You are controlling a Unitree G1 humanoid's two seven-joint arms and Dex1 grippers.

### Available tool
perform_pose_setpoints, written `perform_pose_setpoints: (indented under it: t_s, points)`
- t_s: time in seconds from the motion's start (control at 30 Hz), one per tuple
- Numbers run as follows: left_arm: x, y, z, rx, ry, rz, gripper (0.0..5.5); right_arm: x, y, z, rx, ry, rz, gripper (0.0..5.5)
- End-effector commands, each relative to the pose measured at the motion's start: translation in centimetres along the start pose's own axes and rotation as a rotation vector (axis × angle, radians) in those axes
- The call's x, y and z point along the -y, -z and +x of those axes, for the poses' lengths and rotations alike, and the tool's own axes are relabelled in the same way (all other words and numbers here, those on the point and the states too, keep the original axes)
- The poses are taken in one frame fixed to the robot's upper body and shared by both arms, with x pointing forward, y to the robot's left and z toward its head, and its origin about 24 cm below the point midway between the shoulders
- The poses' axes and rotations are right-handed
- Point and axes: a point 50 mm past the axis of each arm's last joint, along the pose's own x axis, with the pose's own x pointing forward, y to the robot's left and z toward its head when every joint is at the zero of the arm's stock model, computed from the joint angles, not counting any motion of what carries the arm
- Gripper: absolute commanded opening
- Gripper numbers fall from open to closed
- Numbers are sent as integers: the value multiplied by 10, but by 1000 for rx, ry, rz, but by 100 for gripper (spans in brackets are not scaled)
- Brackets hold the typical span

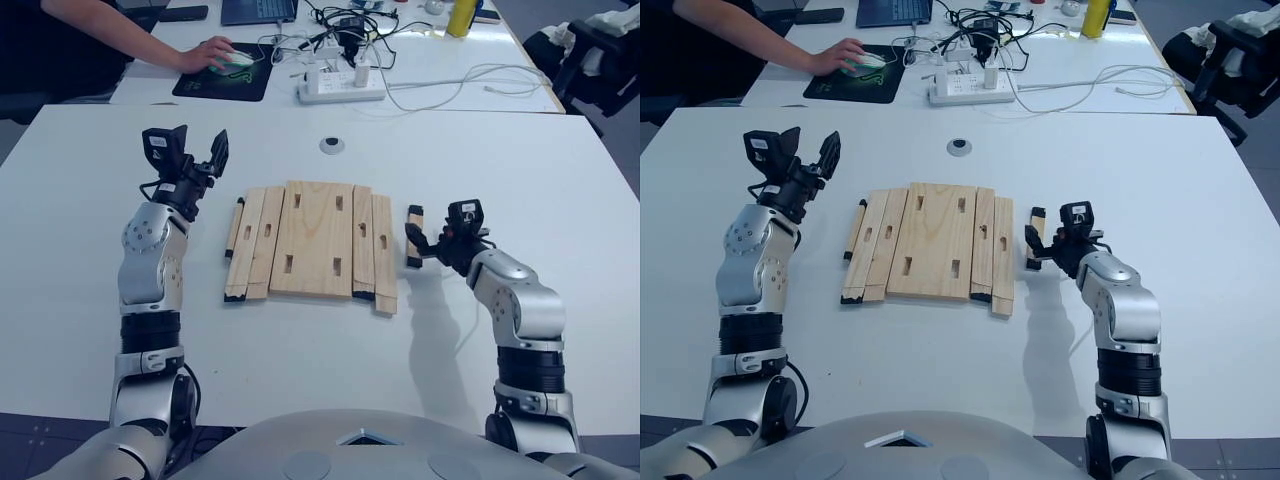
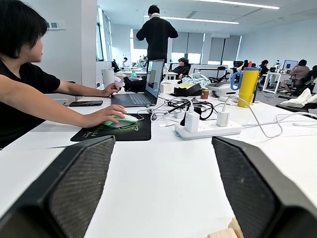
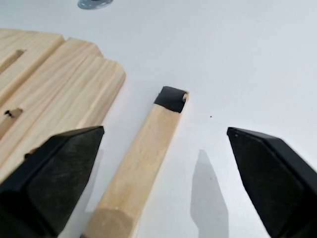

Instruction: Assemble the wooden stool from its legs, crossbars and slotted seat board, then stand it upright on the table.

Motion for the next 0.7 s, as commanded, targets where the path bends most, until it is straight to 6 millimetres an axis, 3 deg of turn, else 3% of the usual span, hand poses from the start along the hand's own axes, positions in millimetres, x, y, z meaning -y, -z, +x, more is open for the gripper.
perform_pose_setpoints:
  t_s: [0.03,0.37,0.7]
  points:
    - [3,-2,0,-8,12,5,363,-2,11,-4,-54,31,-40,461]
    - [6,-3,2,-16,32,11,363,-13,33,-6,-190,15,-59,461]
    - [6,-8,5,9,17,22,363,-1,54,-8,-382,62,225,314]
